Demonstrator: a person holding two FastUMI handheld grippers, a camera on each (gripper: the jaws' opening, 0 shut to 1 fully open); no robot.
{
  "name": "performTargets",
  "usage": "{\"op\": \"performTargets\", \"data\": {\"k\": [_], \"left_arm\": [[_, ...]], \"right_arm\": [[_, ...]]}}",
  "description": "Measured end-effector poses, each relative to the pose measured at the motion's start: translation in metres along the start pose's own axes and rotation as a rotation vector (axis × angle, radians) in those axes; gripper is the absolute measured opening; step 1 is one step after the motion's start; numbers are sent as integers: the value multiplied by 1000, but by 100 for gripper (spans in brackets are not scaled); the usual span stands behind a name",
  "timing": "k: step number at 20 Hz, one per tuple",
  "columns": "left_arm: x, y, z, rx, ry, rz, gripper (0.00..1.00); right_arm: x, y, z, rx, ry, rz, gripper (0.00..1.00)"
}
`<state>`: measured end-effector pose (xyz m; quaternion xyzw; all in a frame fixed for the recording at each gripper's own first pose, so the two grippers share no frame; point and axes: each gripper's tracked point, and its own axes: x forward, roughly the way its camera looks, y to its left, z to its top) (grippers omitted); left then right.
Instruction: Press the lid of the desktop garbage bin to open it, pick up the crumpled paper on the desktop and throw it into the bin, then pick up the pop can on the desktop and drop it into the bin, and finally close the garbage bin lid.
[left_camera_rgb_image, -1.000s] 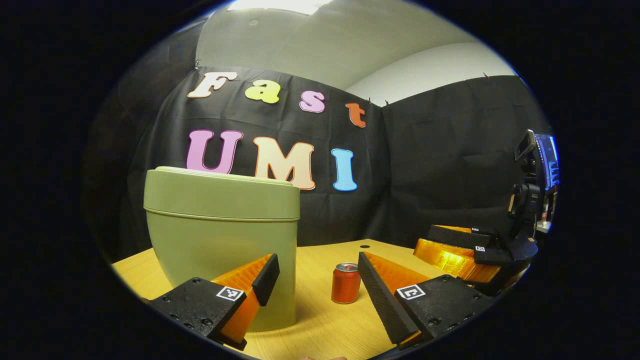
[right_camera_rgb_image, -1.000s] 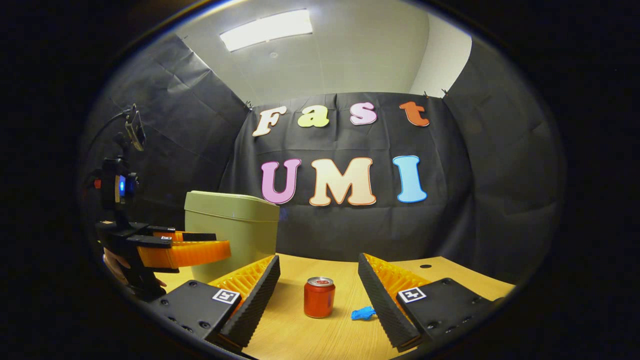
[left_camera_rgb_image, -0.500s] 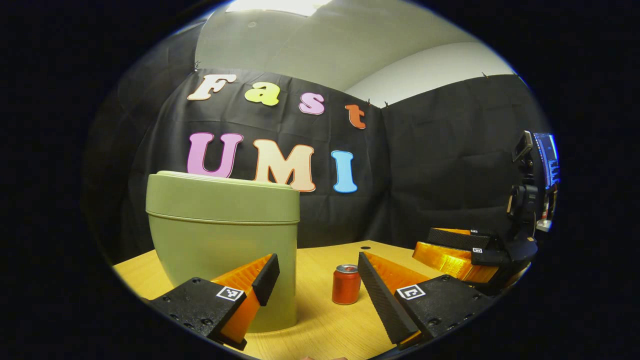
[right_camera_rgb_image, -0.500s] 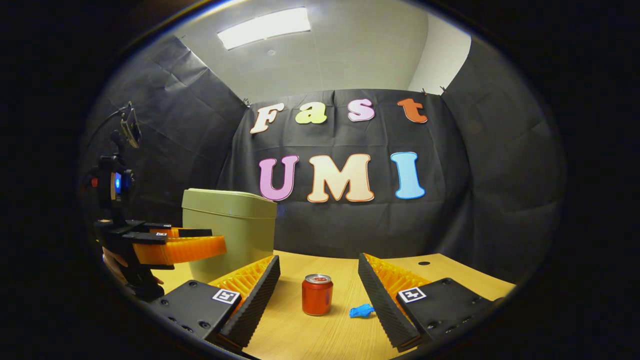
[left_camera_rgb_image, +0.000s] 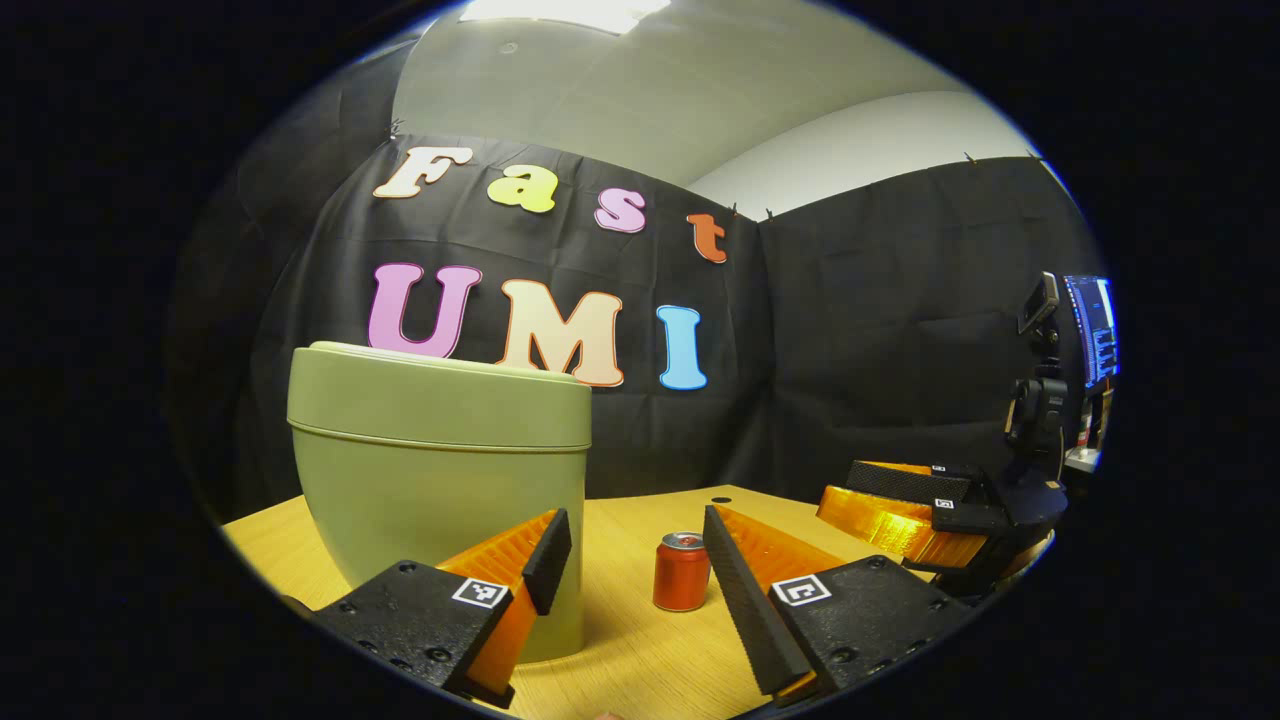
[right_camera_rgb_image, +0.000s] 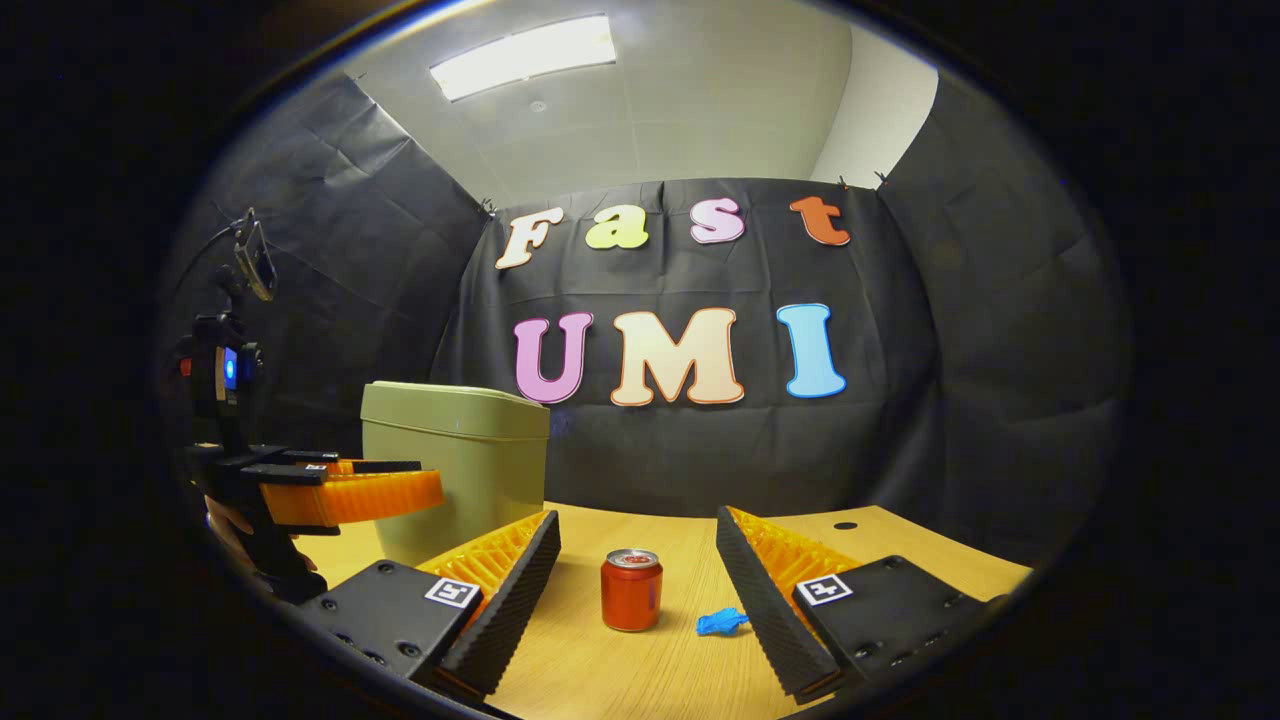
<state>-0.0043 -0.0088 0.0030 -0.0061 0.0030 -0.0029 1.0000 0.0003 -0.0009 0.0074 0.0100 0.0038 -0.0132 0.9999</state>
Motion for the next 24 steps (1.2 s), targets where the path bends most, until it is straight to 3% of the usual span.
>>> {"op": "performTargets", "data": {"k": [5, 6, 12, 17, 24], "left_arm": [[-1, 3, 3, 13, 7, 12, 60], [-1, 4, 2, 11, 11, 14, 47], [-4, 5, 3, -14, 42, -6, 2], [-6, 24, 46, -34, -1, 29, 0], [6, 68, 123, 54, -92, 181, 0]], "right_arm": [[2, 0, -3, -14, 7, 12, 99], [4, 1, -3, -20, 10, 15, 99], [9, 2, -10, -49, 38, 26, 98], [7, -1, -9, -28, 43, 17, 99], [4, -2, -5, 0, 41, -3, 99]]}}
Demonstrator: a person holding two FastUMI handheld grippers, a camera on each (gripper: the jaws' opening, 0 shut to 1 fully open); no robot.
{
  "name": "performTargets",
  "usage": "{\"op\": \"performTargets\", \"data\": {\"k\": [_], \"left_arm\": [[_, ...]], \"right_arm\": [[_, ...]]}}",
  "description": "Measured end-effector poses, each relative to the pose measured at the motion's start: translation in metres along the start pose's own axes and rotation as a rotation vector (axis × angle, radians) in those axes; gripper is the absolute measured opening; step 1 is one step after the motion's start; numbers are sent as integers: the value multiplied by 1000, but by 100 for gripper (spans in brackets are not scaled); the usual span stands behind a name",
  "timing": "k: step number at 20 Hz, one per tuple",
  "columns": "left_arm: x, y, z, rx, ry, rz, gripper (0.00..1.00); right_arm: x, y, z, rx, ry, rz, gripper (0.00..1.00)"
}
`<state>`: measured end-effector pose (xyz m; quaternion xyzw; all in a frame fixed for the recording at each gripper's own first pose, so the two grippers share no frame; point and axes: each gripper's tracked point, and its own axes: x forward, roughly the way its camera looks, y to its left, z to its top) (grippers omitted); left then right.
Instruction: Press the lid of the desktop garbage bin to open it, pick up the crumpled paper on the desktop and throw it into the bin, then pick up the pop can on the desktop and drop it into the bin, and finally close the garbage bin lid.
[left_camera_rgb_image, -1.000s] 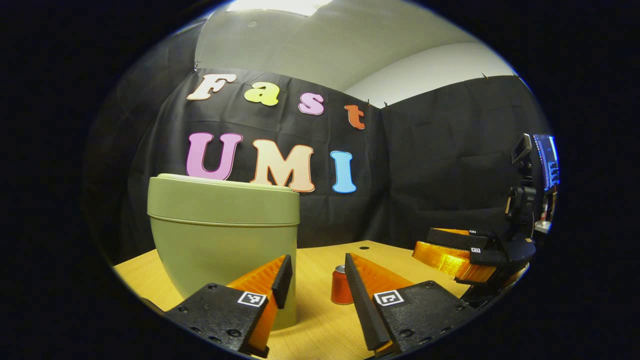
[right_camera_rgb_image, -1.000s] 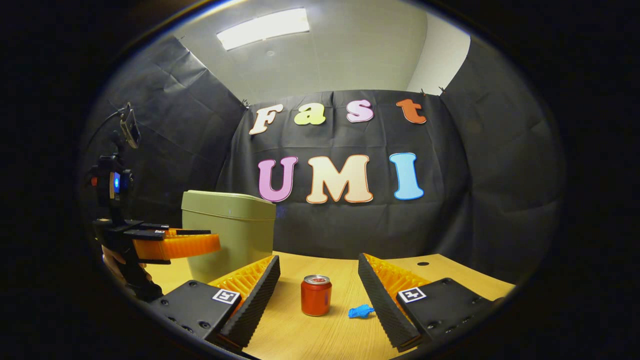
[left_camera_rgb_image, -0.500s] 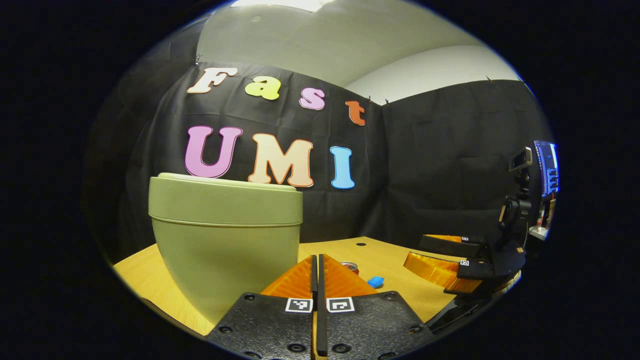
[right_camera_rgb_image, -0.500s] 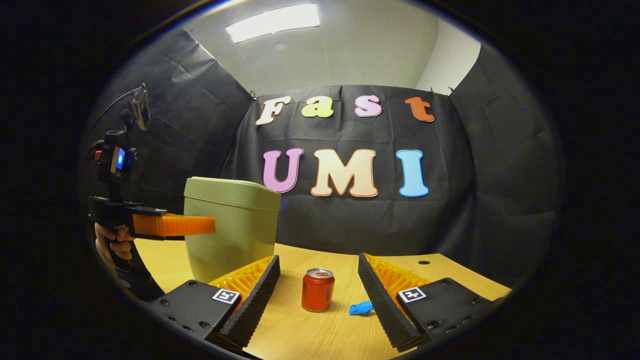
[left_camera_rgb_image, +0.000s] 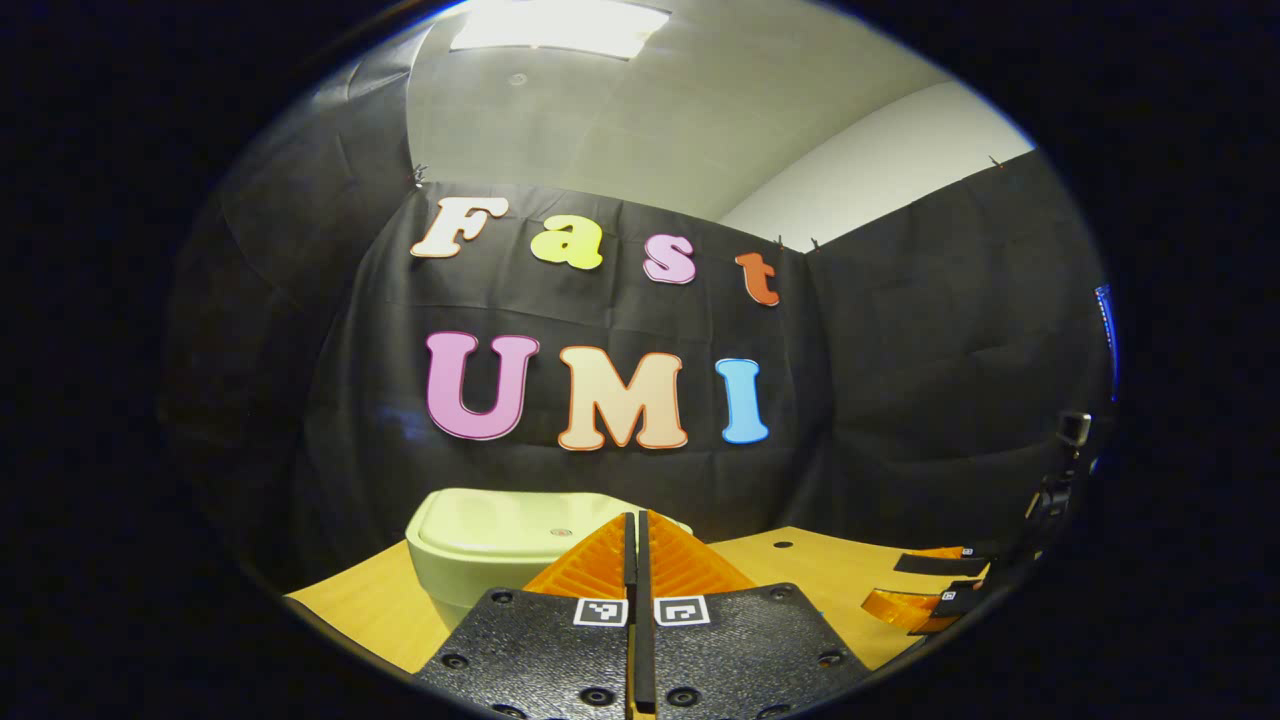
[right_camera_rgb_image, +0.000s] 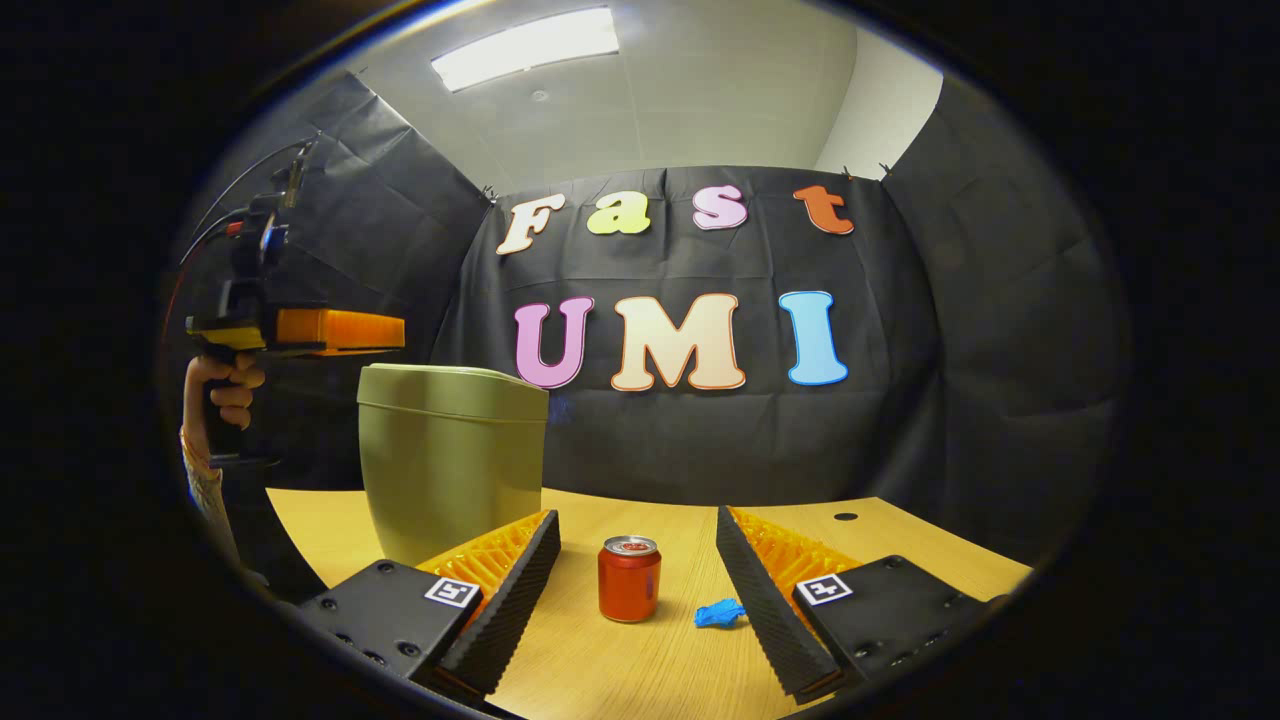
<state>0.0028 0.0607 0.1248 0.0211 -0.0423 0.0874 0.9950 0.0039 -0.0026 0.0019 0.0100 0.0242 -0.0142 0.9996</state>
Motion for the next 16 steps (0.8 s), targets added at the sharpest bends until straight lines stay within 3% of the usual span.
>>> {"op": "performTargets", "data": {"k": [11, 16], "left_arm": [[40, 48, -37, 10, 192, 106, 0], [43, 49, -41, 67, 216, 97, 0]], "right_arm": [[3, 2, -6, -25, 6, 9, 99], [3, 2, -5, -23, 5, 2, 99]]}}
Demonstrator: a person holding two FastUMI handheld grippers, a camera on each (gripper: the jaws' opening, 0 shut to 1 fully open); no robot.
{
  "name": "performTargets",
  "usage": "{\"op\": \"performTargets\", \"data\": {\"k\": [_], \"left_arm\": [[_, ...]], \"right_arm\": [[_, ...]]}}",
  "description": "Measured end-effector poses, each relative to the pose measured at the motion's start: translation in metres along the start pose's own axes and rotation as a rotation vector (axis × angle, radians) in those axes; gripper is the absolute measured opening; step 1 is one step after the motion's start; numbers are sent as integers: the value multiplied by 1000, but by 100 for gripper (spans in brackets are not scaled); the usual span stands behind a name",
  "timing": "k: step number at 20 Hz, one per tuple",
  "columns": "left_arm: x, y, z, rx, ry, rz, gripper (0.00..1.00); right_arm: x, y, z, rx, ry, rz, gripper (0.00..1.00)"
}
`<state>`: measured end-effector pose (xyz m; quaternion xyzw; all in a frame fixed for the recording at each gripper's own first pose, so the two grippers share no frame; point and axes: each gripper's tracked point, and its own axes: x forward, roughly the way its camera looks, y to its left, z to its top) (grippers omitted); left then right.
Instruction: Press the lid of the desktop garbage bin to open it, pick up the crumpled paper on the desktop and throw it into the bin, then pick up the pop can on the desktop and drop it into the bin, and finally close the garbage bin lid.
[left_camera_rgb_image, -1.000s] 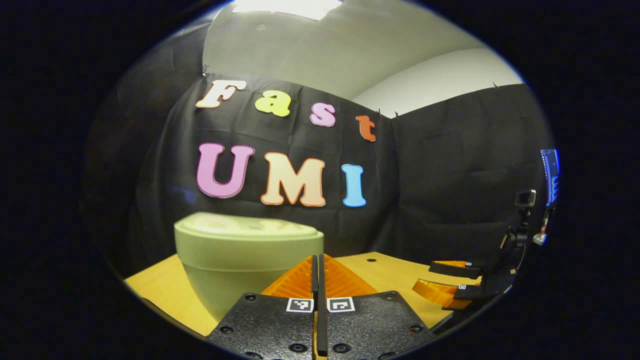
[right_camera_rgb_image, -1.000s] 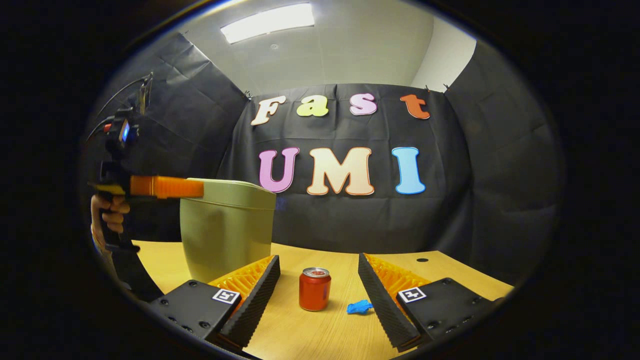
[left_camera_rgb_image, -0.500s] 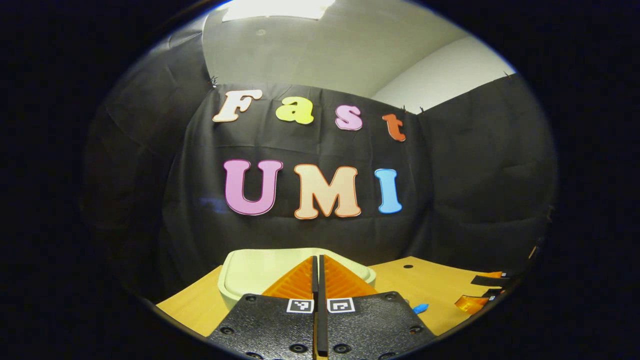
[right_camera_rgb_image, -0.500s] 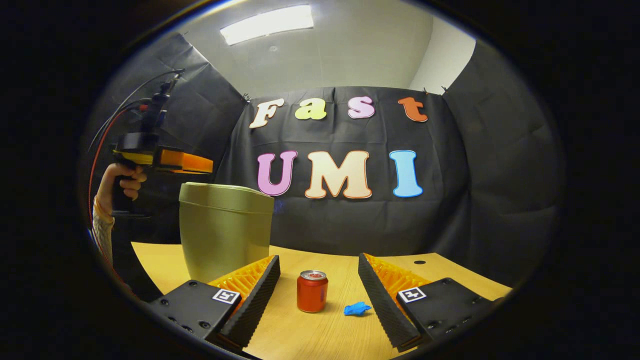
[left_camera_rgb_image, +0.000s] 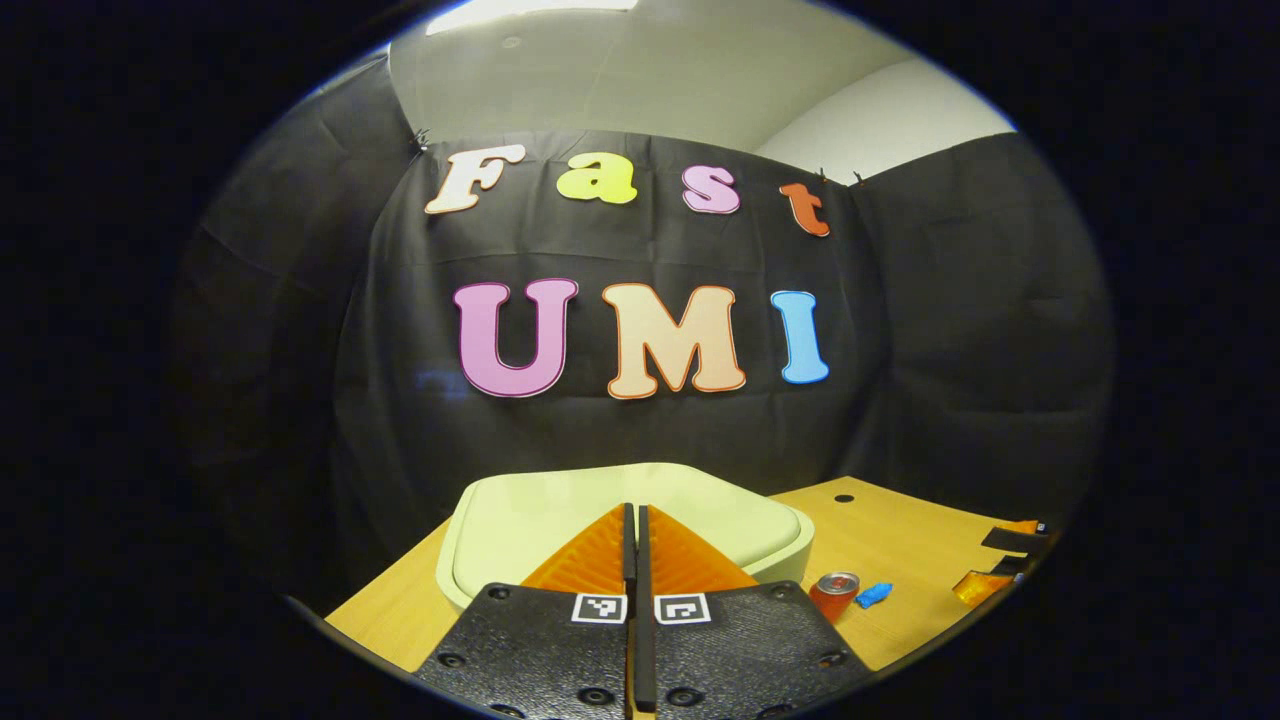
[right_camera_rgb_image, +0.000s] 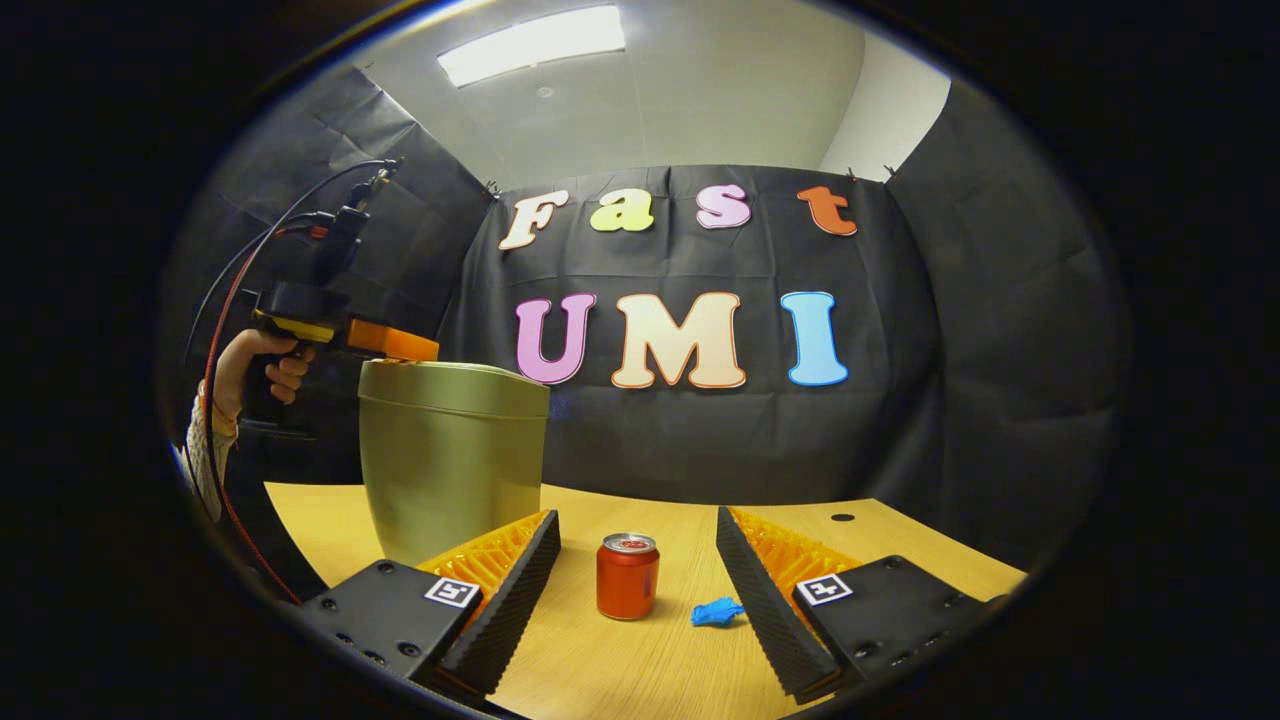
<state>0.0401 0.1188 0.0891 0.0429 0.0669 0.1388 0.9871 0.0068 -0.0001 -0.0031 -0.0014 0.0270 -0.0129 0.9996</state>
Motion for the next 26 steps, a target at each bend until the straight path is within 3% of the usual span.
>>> {"op": "performTargets", "data": {"k": [7, 19, 26], "left_arm": [[-1, 1, 4, -5, -41, -16, 0], [-7, 22, 49, 20, -162, 63, 0], [-26, 7, 72, 40, -212, 29, 0]], "right_arm": [[0, -1, 0, 2, -2, -6, 99], [-3, -2, 3, 12, -26, -30, 99], [1, 1, -1, -10, -13, -15, 99]]}}
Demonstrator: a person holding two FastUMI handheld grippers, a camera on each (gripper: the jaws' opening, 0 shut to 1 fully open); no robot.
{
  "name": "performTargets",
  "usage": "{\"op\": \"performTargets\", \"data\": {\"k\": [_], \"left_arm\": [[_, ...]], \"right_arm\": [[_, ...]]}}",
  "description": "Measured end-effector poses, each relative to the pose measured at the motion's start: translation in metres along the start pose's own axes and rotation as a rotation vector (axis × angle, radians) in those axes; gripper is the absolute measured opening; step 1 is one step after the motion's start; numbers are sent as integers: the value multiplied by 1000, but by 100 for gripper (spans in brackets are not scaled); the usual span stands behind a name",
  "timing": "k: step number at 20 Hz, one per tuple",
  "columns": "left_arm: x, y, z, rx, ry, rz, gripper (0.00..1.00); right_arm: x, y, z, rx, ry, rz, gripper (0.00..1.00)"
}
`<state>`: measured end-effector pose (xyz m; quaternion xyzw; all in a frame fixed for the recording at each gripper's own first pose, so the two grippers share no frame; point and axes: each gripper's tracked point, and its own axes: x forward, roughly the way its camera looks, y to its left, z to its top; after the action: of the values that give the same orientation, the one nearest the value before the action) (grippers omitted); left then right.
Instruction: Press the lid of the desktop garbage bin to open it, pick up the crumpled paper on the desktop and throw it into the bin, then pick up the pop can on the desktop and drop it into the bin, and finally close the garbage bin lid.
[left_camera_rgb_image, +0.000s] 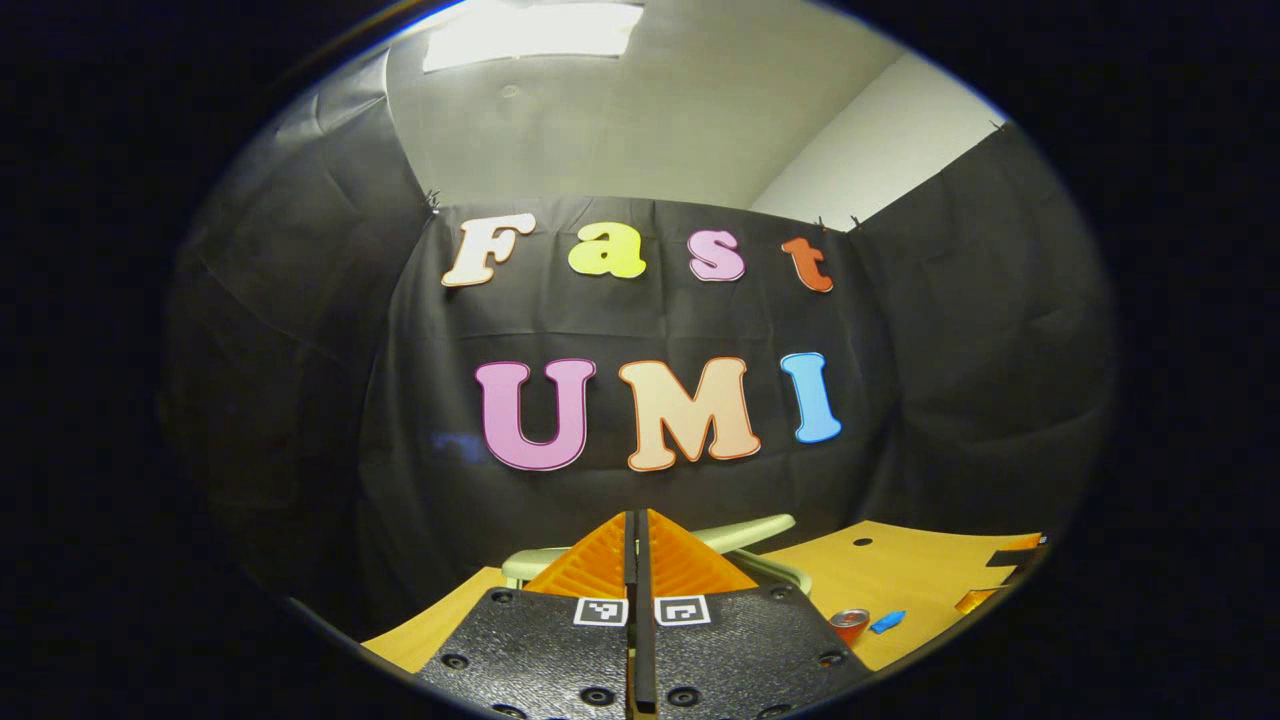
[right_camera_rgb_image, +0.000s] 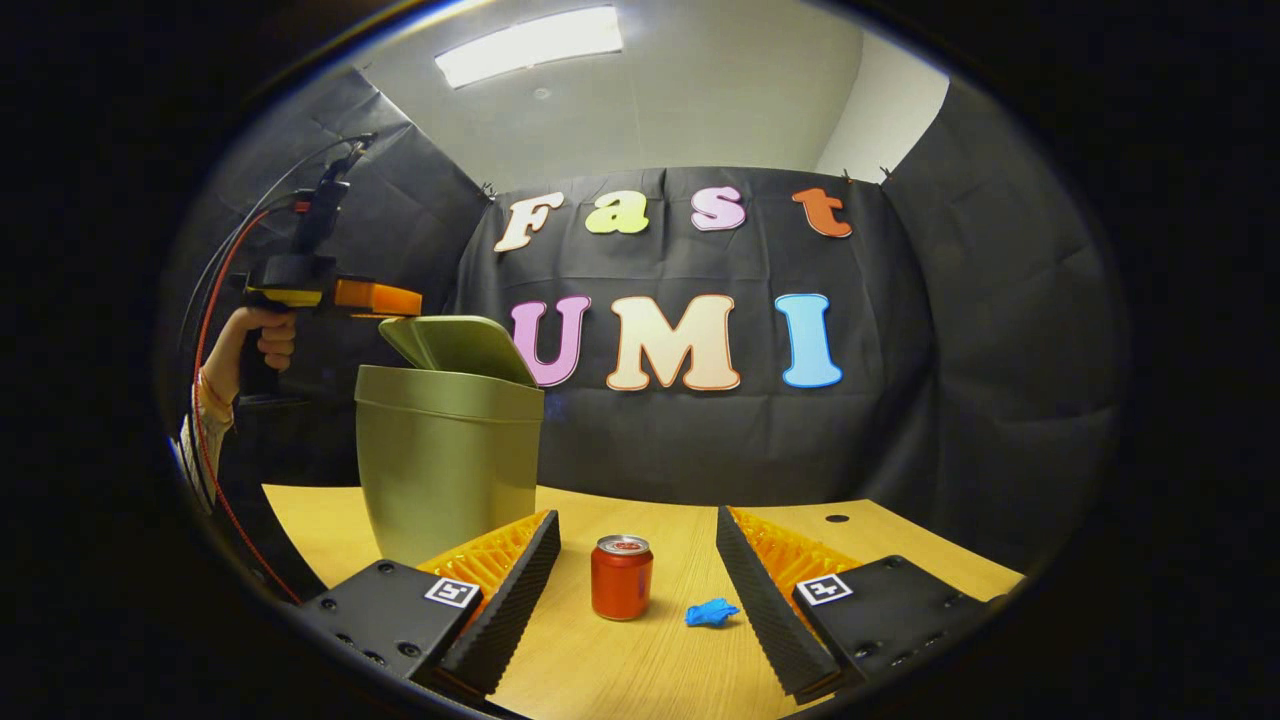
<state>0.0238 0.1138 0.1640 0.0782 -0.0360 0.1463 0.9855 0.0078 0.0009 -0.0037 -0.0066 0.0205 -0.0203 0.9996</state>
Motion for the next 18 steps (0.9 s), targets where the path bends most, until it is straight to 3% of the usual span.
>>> {"op": "performTargets", "data": {"k": [7, 18], "left_arm": [[-30, -66, -9, -74, 8, -199, 0], [-87, -168, -105, -116, 71, -488, 0]], "right_arm": [[2, 0, -6, -3, 20, 0, 99], [1, -4, -4, 7, 43, -27, 99]]}}
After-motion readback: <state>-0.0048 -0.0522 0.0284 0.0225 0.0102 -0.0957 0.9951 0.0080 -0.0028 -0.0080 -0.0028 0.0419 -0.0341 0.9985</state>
